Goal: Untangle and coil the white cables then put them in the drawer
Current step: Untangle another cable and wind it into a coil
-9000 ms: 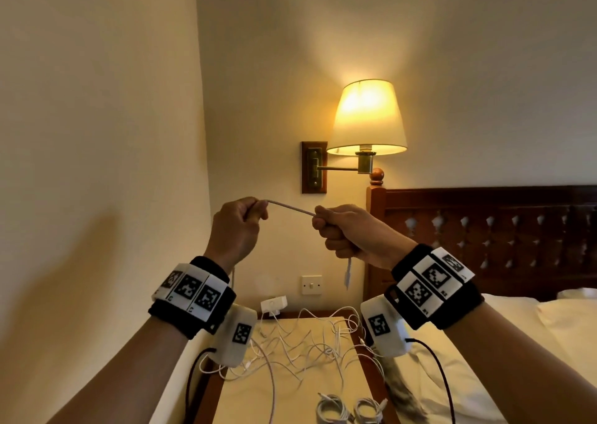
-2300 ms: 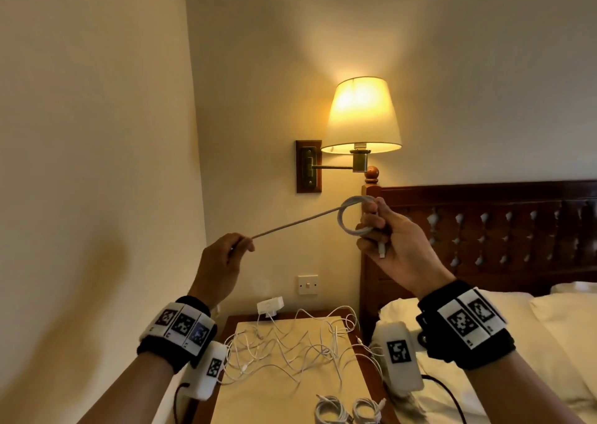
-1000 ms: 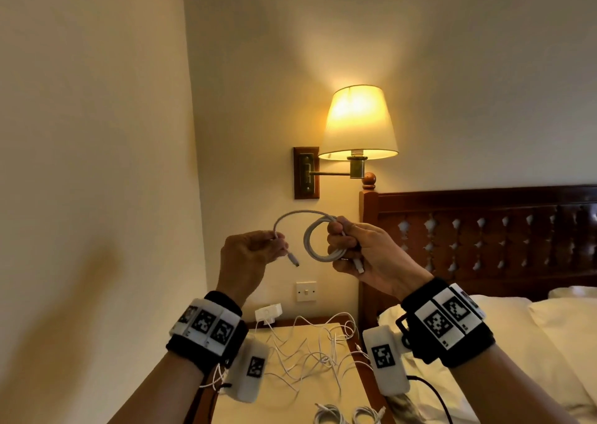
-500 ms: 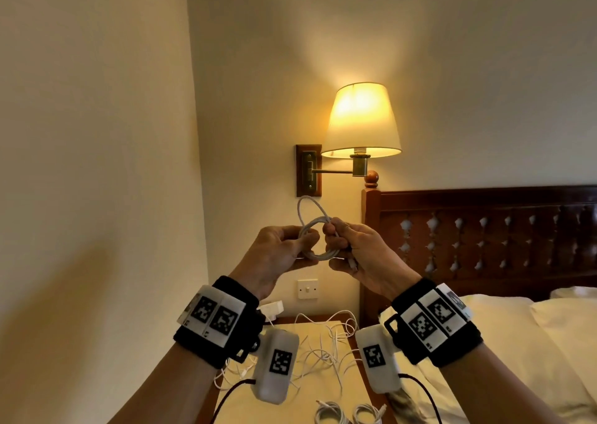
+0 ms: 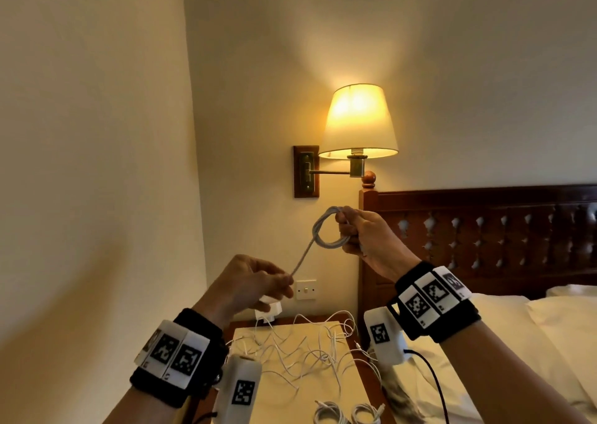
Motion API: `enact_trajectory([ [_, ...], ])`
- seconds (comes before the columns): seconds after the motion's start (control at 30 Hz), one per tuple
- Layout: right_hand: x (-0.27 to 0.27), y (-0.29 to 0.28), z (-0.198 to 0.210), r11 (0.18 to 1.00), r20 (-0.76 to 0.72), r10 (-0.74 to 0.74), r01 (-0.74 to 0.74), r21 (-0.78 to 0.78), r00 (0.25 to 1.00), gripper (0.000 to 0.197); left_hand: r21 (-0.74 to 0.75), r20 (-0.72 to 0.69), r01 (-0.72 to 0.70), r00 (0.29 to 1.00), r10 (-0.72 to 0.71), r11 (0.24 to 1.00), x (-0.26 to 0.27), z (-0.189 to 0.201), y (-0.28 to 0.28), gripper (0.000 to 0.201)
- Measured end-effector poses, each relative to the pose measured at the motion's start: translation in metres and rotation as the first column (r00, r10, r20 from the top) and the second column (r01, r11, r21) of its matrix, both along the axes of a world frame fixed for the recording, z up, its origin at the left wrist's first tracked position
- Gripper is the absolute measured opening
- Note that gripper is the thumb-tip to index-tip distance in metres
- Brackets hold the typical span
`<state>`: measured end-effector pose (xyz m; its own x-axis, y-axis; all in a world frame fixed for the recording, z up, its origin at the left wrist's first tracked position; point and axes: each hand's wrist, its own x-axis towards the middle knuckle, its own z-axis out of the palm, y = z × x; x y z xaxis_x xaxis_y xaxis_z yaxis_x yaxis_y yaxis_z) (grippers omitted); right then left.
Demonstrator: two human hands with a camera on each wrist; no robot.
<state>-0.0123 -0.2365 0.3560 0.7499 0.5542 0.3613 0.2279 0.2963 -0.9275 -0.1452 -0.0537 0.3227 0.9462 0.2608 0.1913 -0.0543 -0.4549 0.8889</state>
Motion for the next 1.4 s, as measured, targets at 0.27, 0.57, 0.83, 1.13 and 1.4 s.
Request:
enact_trajectory([
  [0.27, -0.029, 0.006, 0.016, 0.928, 0.280, 0.223, -0.116, -0.353, 0.934, 0.033, 0.029, 0.254, -0.041, 0.967, 0.032, 0.999, -0.001, 0.030, -0.012, 0.025],
  [0.57, -0.029, 0.012, 0.015, 0.925, 0.593, 0.037, 0.197, -0.325, 0.804, 0.019, 0.138, 0.245, -0.036, 0.970, 0.002, 0.990, 0.009, 0.042, -0.029, 0.032],
  [0.83, -0.018, 0.001, -0.009, 0.951, 0.746, -0.198, 0.310, -0.012, 0.636, 0.032, -0.290, 0.287, 0.007, 0.955, 0.079, 0.957, 0.017, 0.033, -0.041, 0.034],
  [1.13, -0.042, 0.002, -0.056, 0.936, 0.792, -0.340, 0.266, 0.232, 0.507, 0.022, -0.561, 0.313, 0.035, 0.934, 0.173, 0.827, 0.027, 0.020, -0.047, 0.035],
  [1.4, -0.050, 0.012, -0.058, 0.891, -0.239, -0.017, 0.123, 0.438, 0.971, 0.038, -0.606, 0.338, 0.067, 0.924, 0.180, 0.793, 0.031, 0.013, -0.053, 0.034],
])
